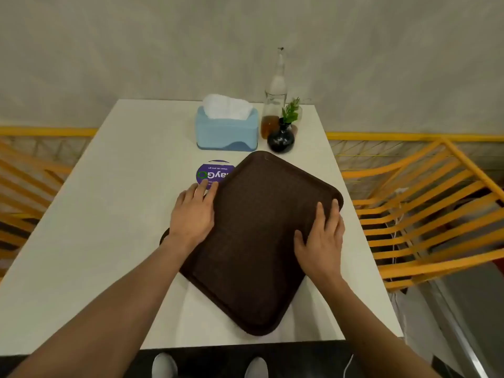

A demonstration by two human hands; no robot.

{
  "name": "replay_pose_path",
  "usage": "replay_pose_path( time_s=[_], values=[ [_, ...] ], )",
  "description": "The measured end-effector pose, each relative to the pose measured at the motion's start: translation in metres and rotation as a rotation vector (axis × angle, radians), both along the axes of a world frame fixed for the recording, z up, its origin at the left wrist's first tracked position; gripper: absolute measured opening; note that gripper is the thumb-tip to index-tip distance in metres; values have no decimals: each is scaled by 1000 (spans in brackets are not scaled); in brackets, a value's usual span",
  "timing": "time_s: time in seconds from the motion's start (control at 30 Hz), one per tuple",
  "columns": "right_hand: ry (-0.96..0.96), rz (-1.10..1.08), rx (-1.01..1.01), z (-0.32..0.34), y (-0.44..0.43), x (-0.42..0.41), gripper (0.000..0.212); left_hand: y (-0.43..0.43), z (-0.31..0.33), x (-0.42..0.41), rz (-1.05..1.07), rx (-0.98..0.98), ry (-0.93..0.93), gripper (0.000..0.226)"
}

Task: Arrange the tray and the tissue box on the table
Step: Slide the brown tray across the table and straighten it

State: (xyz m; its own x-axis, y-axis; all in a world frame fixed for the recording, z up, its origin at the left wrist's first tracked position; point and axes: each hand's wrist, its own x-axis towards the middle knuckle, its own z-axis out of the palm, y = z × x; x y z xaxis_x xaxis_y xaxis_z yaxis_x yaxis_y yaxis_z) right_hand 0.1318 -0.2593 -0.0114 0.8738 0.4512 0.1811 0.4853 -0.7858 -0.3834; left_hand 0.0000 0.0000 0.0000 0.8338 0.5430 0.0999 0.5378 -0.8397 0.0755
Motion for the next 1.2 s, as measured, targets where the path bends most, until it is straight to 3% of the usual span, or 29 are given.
replay_pose_path(
  time_s=[0.27, 0.57, 0.73, 1.2],
  values=[
    [173, -95, -96, -22, -6, -6, 75, 16, -20, -6, -109, -151, 82, 55],
    [111, -84, -131, -18, 8, -6, 62, 36, -24, -33, -119, -188, 63, 61],
    [99, -203, -152, -12, 24, -10, 56, 44, -29, -68, -110, -155, 3, 57],
    [94, 34, -202, -16, 110, -50, 54, 68, -36, -178, 151, -107, 18, 59]
  ],
)
